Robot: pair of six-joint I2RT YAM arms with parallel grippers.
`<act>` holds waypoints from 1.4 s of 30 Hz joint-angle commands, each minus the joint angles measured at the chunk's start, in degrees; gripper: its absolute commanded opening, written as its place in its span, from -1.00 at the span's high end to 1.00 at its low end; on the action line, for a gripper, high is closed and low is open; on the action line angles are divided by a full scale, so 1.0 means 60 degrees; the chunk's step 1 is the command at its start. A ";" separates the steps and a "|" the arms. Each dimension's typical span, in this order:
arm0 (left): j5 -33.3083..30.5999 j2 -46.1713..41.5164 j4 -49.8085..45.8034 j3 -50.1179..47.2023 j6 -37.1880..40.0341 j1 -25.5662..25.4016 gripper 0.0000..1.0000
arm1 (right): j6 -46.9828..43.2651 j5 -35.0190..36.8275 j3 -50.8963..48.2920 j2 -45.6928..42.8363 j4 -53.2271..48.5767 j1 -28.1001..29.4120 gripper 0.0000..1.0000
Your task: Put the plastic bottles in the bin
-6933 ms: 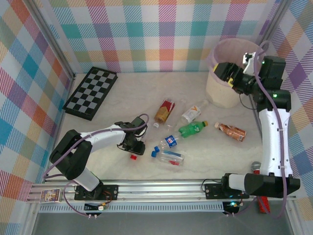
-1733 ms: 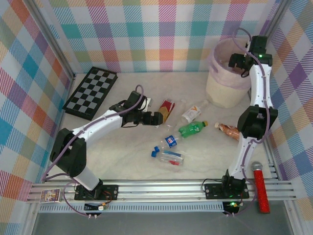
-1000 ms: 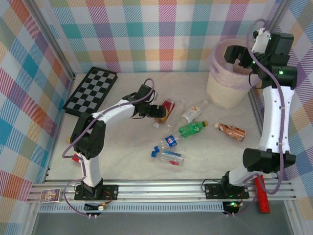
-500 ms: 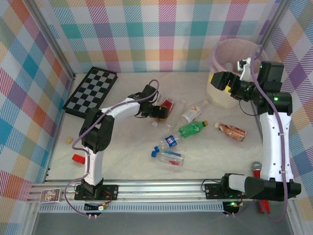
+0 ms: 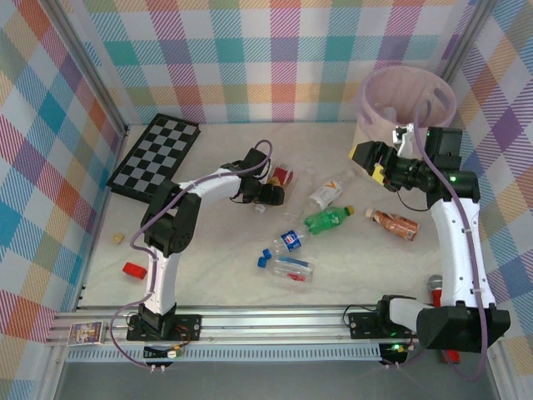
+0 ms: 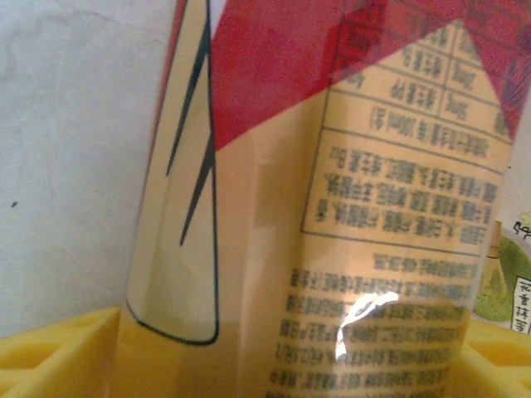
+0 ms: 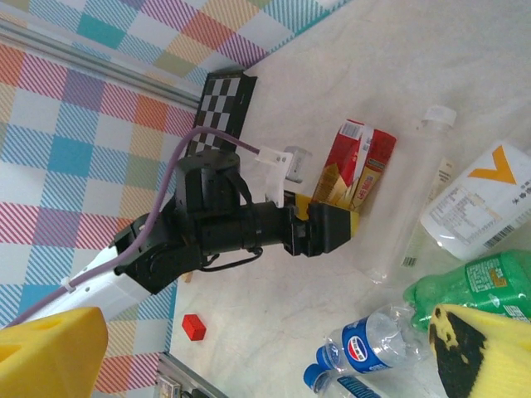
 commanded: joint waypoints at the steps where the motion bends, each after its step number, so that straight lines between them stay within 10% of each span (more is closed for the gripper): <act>1: 0.0192 0.0236 0.0135 0.0052 -0.0127 0.0048 -0.52 | 0.0316 -0.0288 -0.0400 -0.0459 0.0514 0.0059 -0.98; 18: 0.1138 -0.2186 0.0452 -0.0794 -0.0401 0.0178 -0.17 | 0.1793 -0.0406 -0.1588 -0.0583 0.2644 0.0944 -0.98; 26: 0.3553 -0.3902 0.2749 -0.2971 -0.2091 0.0118 -0.16 | 0.2558 0.0423 -0.1682 0.0909 0.4061 0.2733 -0.98; 42: 0.3620 -0.4633 0.3059 -0.3426 -0.2382 -0.0621 -0.13 | 0.3056 0.1544 -0.1303 0.3679 0.5224 0.3907 -0.98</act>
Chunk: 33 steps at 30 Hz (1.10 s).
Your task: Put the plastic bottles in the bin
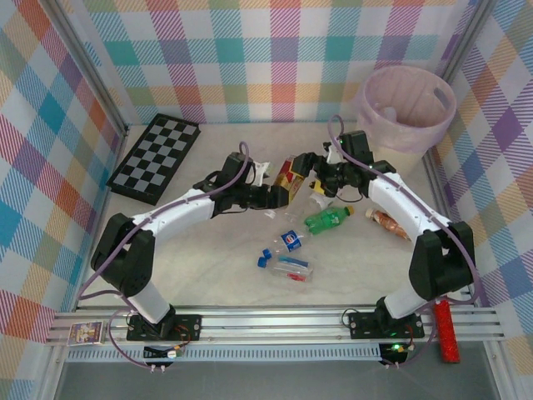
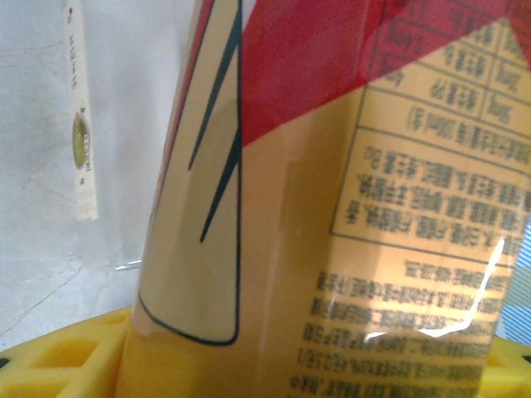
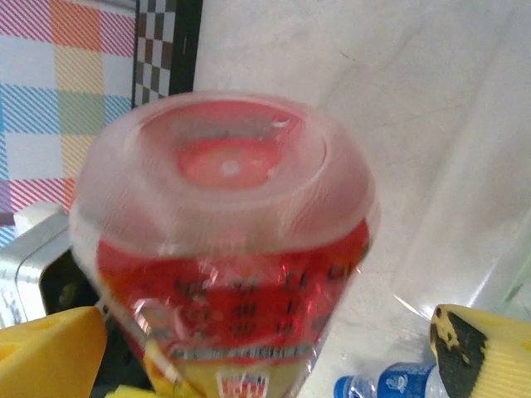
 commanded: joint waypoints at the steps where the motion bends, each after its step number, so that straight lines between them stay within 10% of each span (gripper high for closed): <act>1: 0.0209 -0.0167 0.0299 0.0030 -0.0127 -0.0147 -0.12 | 0.0562 -0.0083 -0.0129 0.0259 0.1135 0.0090 -0.97; 18: 0.0084 -0.0138 0.0435 0.0160 -0.0183 -0.0502 -0.25 | 0.0508 0.0578 -0.0081 0.0067 0.1022 0.0150 -0.30; 26: 0.0370 -0.0653 0.0284 0.0533 -0.0442 -0.0494 -0.99 | -0.0066 0.1021 0.0570 -0.0539 0.0214 -0.0074 -0.19; 33: 0.0130 -0.1354 -0.0184 0.0582 -0.0220 -0.0499 -0.99 | -0.1283 0.1553 0.2250 -0.0958 -0.0801 -0.1059 -0.16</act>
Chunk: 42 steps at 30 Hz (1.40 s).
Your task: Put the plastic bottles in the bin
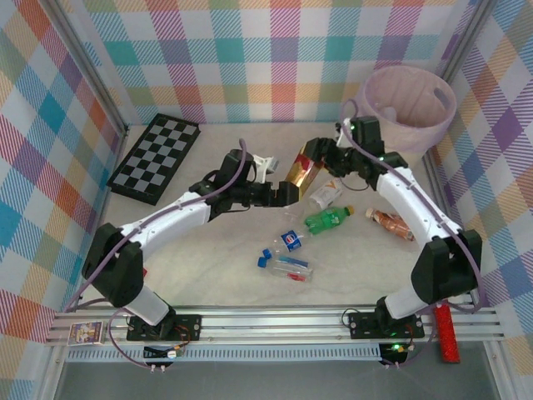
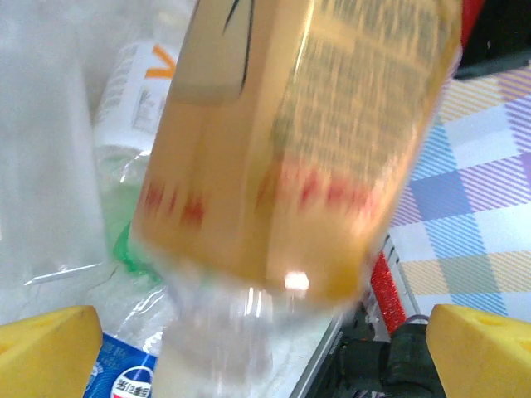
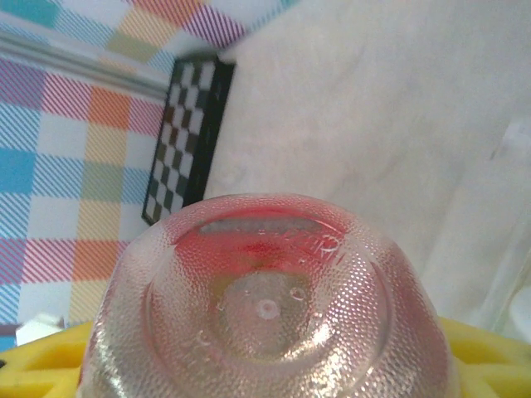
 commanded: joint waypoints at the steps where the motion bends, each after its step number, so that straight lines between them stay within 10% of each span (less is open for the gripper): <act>1: -0.0034 -0.0471 -0.0383 0.0292 0.0228 -0.0030 -0.99 | -0.1094 0.0647 0.1164 -0.0626 -0.0568 -0.0631 -0.16; 19: -0.0694 -0.0894 -0.0518 -0.0532 0.0256 -0.0031 -1.00 | -0.6629 0.7075 0.5942 0.0237 0.0143 -0.1641 -0.11; 32: -0.1212 -0.1243 -0.1218 -0.0803 0.0665 -0.0019 -1.00 | -0.8656 0.8403 0.9242 0.4000 -0.0859 -0.1742 -0.06; 42: -0.1564 -0.1526 -0.2042 -0.0839 0.1082 -0.0010 -1.00 | -0.7104 0.7793 1.2188 0.6928 -0.3825 -0.2183 -0.04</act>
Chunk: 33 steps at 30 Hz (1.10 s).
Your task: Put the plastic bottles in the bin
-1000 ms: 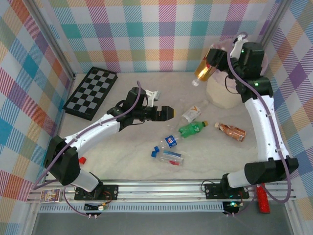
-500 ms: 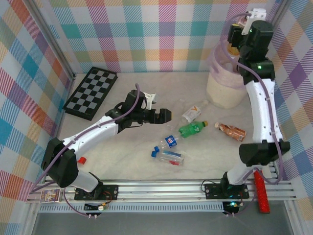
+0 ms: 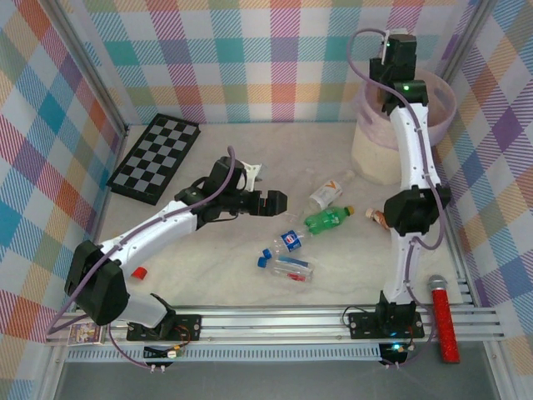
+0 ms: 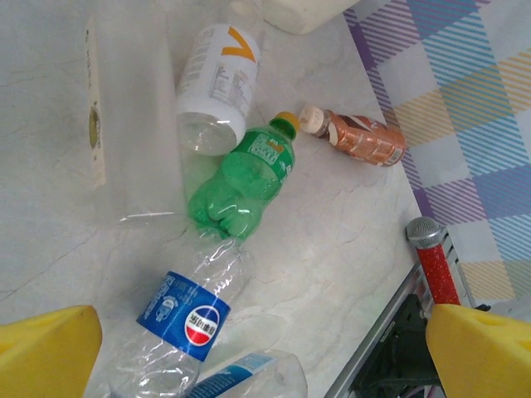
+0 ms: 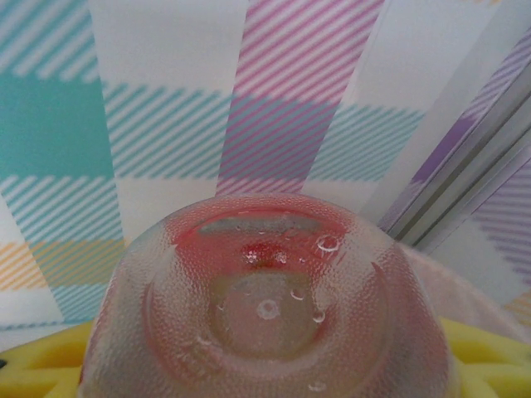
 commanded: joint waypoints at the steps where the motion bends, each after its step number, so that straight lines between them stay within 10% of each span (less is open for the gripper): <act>1: -0.0229 -0.0296 -0.0461 -0.0123 0.0335 -0.0014 -1.00 | 0.1037 -0.0314 0.0521 0.0296 -0.1397 -0.0340 -0.04; 8: -0.0206 -0.0006 -0.0472 -0.0063 0.0378 -0.0026 -1.00 | 0.2464 -0.1638 -0.0012 0.0555 -0.2384 -0.0956 -0.08; 16: -0.0264 0.0438 -0.0516 -0.0036 0.0388 -0.0029 -0.99 | 0.3197 -0.3136 -0.0018 0.0712 -0.3537 -0.1609 -0.72; 33: -0.0423 0.1402 -0.0648 0.0525 0.0506 -0.0031 -1.00 | 0.2846 -0.2545 0.0444 -0.1213 -0.3764 -0.1915 -0.98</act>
